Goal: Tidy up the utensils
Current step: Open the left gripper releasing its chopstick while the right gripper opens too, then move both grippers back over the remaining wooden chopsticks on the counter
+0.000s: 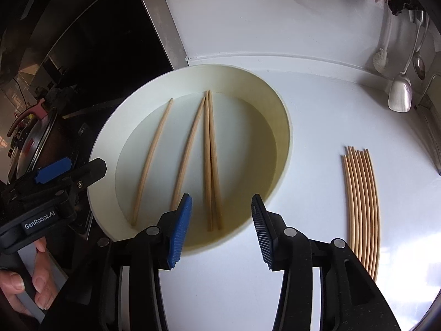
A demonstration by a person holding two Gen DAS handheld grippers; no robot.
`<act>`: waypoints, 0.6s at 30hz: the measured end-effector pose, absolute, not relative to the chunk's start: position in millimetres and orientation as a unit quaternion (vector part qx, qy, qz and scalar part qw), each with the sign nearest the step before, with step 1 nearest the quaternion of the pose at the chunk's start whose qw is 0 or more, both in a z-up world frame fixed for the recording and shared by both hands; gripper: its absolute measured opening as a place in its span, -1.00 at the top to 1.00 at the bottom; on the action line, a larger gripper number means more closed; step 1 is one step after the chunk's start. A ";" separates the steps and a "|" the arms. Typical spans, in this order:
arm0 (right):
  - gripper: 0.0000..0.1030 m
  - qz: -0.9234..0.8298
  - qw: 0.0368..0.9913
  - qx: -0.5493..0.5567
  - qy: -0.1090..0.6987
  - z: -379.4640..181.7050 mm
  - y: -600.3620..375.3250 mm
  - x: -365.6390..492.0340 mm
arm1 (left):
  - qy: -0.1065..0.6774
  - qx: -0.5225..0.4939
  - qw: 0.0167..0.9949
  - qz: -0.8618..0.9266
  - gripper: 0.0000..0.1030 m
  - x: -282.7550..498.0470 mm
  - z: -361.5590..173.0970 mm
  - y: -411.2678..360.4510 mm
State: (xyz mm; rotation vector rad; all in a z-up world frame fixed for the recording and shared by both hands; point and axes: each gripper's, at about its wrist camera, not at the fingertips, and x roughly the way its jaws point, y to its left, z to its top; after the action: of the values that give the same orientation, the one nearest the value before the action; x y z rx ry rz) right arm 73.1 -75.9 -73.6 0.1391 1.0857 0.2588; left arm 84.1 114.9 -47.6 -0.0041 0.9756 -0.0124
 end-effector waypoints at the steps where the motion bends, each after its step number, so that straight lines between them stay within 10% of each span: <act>1: 0.13 0.122 0.847 0.067 0.513 -72.4 -79.9 67.9 | 0.468 0.000 0.884 -0.006 -0.72 80.0 -46.4 112.6; 18: -0.06 0.083 0.864 0.057 0.493 -60.3 -158.6 11.4 | 0.471 0.031 0.881 -0.037 -0.83 33.2 -45.0 33.4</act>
State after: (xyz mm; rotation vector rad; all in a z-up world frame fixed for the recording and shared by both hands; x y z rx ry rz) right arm 11.4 -158.6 -60.3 0.1191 1.0331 0.1750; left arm 33.2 33.4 -45.0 0.0636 0.9808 -0.0768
